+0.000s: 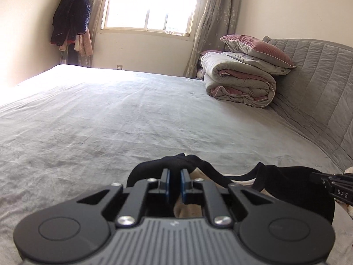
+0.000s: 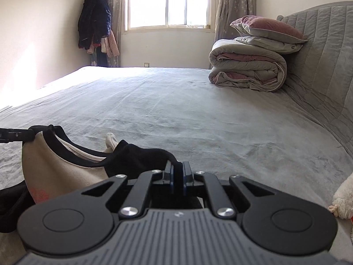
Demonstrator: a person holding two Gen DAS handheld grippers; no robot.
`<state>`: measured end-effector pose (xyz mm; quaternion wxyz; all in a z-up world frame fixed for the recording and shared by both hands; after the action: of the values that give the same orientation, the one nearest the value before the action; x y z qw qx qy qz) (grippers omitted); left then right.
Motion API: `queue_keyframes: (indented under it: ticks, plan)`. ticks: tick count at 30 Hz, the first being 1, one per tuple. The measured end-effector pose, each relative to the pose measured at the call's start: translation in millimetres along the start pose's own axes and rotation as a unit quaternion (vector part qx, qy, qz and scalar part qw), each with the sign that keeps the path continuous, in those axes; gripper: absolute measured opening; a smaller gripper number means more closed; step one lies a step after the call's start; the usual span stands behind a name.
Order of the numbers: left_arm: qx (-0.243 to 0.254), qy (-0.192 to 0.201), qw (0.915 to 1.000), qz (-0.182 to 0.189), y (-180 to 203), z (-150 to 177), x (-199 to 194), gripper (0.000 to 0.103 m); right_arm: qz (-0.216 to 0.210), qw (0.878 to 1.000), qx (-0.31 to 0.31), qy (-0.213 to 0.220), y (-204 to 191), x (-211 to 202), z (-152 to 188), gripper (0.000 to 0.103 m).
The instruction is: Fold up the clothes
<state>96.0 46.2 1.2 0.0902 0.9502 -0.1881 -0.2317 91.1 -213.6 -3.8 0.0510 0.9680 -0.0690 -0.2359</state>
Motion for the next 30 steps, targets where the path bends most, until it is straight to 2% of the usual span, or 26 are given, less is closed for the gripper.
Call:
queue_keyframes:
  ticks: [3, 5, 7, 12, 15, 21, 26, 30]
  plan:
    - [-0.012, 0.019, 0.9995, -0.023, -23, 1, 9, 0.010, 0.007, 1.000, -0.007, 0.012, -15, 14, -18, 0.009]
    - [-0.026, 0.022, 0.9990, -0.028, -36, -2, 17, 0.010, 0.012, 1.000, -0.015, 0.019, -27, 26, -30, 0.009]
    - [-0.033, 0.042, 0.9980, -0.034, -49, -12, 23, 0.010, 0.018, 0.999, -0.025, 0.025, -38, 38, -40, 0.008]
    - [-0.022, 0.086, 0.9944, -0.058, -70, -26, 32, 0.010, 0.035, 0.998, -0.027, 0.032, -66, 74, -62, 0.008]
    - [-0.007, 0.096, 0.9928, -0.071, -78, -26, 36, 0.010, 0.042, 0.998, -0.027, 0.032, -82, 94, -69, 0.008]
    - [-0.029, 0.077, 0.9921, -0.095, -103, -12, 52, 0.010, 0.056, 0.998, -0.024, 0.011, -111, 133, -64, 0.008]
    - [-0.046, 0.038, 0.9923, -0.108, -114, 3, 67, 0.010, 0.069, 0.997, -0.035, -0.008, -127, 153, -52, 0.008]
    - [-0.067, 0.018, 0.9918, -0.108, -117, 9, 67, 0.013, 0.042, 0.998, -0.026, -0.039, -134, 158, -45, 0.013]
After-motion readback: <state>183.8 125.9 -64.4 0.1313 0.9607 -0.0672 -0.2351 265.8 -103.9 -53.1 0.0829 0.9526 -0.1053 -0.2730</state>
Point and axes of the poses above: each gripper's, at about its wrist camera, not at the fingertips, and x roughly the way its jaws point, y to its right, z to its underside, the point moved 9 cm from there along x, roughly the way its jaws point, and after that the axes turned 15 degrees about z, right-handed, at the moved point
